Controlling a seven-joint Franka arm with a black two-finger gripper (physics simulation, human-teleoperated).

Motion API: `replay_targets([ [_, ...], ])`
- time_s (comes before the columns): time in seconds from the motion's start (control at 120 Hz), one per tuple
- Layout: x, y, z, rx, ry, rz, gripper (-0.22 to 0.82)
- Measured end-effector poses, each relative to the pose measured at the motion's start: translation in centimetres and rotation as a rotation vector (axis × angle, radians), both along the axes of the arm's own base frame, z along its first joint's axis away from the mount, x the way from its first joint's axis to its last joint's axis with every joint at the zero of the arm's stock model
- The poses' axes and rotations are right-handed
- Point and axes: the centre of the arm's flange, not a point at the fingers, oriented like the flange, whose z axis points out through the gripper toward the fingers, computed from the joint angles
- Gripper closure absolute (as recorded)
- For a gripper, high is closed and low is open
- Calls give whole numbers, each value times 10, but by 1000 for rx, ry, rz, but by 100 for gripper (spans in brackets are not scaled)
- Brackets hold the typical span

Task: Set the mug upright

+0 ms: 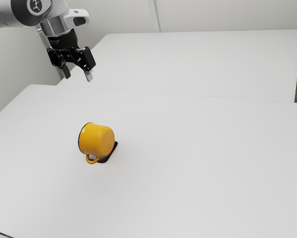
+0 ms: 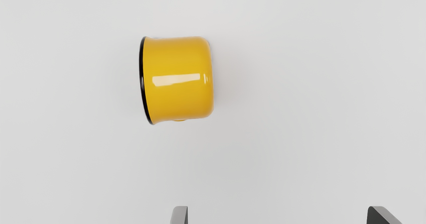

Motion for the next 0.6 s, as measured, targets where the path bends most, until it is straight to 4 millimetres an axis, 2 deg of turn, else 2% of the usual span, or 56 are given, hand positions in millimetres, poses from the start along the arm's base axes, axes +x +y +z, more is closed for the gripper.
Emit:
replay_targets([
  [0.267,3,1,-4,-3,8,-3,2],
  [0.408,9,13,-6,-6,12,13,2],
  [0.6,21,36,-25,-25,45,29,2],
])
